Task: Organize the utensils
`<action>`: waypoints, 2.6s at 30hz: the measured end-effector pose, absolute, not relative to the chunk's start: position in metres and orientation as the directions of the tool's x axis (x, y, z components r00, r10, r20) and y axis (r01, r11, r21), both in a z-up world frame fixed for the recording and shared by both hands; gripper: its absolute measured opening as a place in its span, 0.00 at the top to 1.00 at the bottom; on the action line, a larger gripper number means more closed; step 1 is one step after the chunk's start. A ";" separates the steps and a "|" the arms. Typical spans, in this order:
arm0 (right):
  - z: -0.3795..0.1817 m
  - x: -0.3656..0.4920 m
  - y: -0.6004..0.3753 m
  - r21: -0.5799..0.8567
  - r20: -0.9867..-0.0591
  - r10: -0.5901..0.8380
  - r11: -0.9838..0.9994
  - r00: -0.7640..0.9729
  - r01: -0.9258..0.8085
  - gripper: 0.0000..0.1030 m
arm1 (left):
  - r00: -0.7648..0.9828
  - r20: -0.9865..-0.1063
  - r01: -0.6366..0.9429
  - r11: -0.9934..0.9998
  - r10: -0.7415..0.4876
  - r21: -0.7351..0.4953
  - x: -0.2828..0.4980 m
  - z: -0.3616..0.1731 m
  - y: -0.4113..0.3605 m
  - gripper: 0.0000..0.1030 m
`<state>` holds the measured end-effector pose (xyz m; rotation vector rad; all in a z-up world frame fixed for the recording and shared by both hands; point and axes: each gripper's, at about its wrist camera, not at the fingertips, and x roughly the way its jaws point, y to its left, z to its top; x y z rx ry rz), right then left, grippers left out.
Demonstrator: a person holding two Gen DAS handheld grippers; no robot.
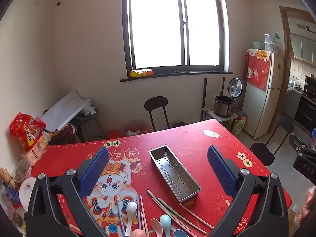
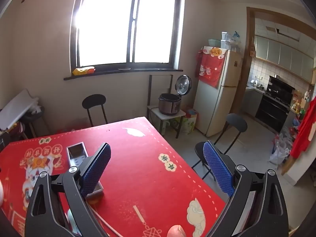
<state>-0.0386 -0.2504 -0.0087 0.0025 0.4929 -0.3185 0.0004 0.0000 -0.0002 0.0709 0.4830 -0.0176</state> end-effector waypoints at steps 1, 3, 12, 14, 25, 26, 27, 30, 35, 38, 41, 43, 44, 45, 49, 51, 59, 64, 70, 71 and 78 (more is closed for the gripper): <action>-0.009 -0.038 -0.250 -0.075 -0.469 -0.301 0.951 0.831 0.301 0.11 | 0.887 -0.461 0.033 0.997 0.001 0.066 0.000 0.000 0.000 0.05; -0.009 -0.038 -0.250 -0.073 -0.466 -0.300 0.950 0.832 0.302 0.11 | 0.888 -0.459 0.032 0.997 0.002 0.067 0.000 0.000 0.000 0.05; -0.011 -0.035 -0.246 -0.070 -0.470 -0.297 0.951 0.831 0.301 0.11 | 0.886 -0.464 0.039 0.998 -0.008 0.058 0.001 -0.001 0.002 0.05; -0.012 -0.033 -0.247 -0.068 -0.470 -0.299 0.950 0.831 0.304 0.11 | 0.887 -0.461 0.038 0.997 -0.003 0.066 -0.001 0.000 0.002 0.05; -0.016 -0.032 -0.245 -0.065 -0.477 -0.304 0.948 0.825 0.312 0.11 | 0.889 -0.458 0.052 0.996 -0.013 0.072 -0.003 -0.003 -0.001 0.05; -0.016 -0.031 -0.245 -0.064 -0.479 -0.304 0.948 0.824 0.312 0.11 | 0.888 -0.460 0.053 0.996 -0.014 0.073 -0.002 -0.003 -0.001 0.05; -0.016 -0.031 -0.245 -0.065 -0.480 -0.305 0.948 0.822 0.313 0.11 | 0.887 -0.461 0.052 0.996 -0.012 0.075 -0.002 -0.003 0.000 0.05; -0.017 -0.031 -0.244 -0.065 -0.479 -0.303 0.948 0.824 0.311 0.11 | 0.887 -0.462 0.054 0.996 -0.016 0.069 -0.001 -0.004 0.000 0.05; -0.016 -0.031 -0.249 -0.059 -0.479 -0.305 0.947 0.823 0.316 0.11 | 0.887 -0.462 0.059 0.996 -0.022 0.066 -0.003 -0.001 0.000 0.05; -0.017 -0.031 -0.247 -0.059 -0.480 -0.303 0.948 0.823 0.314 0.11 | 0.887 -0.461 0.057 0.996 -0.020 0.066 -0.003 -0.002 -0.001 0.05; -0.017 -0.031 -0.247 -0.056 -0.479 -0.302 0.947 0.824 0.315 0.11 | 0.887 -0.461 0.058 0.996 -0.020 0.068 -0.004 -0.002 -0.002 0.05; -0.017 -0.030 -0.248 -0.054 -0.480 -0.301 0.948 0.824 0.315 0.11 | 0.887 -0.461 0.057 0.996 -0.020 0.067 -0.003 -0.002 -0.001 0.05; -0.016 -0.030 -0.249 -0.053 -0.480 -0.301 0.948 0.824 0.315 0.11 | 0.887 -0.461 0.058 0.996 -0.020 0.068 -0.004 -0.002 -0.001 0.05; -0.016 -0.030 -0.248 -0.055 -0.479 -0.302 0.947 0.824 0.315 0.11 | 0.887 -0.461 0.057 0.996 -0.020 0.068 -0.003 -0.002 -0.002 0.05; -0.016 -0.030 -0.249 -0.054 -0.479 -0.301 0.948 0.825 0.315 0.11 | 0.886 -0.463 0.058 0.996 -0.020 0.067 -0.003 -0.002 -0.001 0.05; -0.016 -0.030 -0.249 -0.053 -0.481 -0.300 0.948 0.824 0.314 0.11 | 0.885 -0.465 0.058 0.996 -0.021 0.067 -0.003 -0.002 -0.001 0.05; -0.016 -0.031 -0.250 -0.049 -0.482 -0.300 0.947 0.823 0.316 0.11 | 0.886 -0.464 0.062 0.995 -0.019 0.076 -0.005 -0.001 -0.003 0.05; -0.016 -0.030 -0.250 -0.049 -0.480 -0.300 0.947 0.824 0.316 0.11 | 0.886 -0.463 0.061 0.995 -0.019 0.076 -0.006 0.001 -0.004 0.05; -0.016 -0.030 -0.250 -0.049 -0.482 -0.299 0.948 0.824 0.316 0.11 | 0.886 -0.463 0.060 0.995 -0.019 0.076 -0.006 0.001 -0.004 0.05; -0.016 -0.030 -0.250 -0.047 -0.482 -0.298 0.948 0.824 0.315 0.11 | 0.886 -0.464 0.060 0.995 -0.018 0.075 -0.006 0.001 -0.004 0.05; -0.017 -0.029 -0.250 -0.043 -0.483 -0.294 0.949 0.825 0.313 0.11 | 0.886 -0.464 0.058 0.995 -0.017 0.075 -0.006 0.002 -0.005 0.05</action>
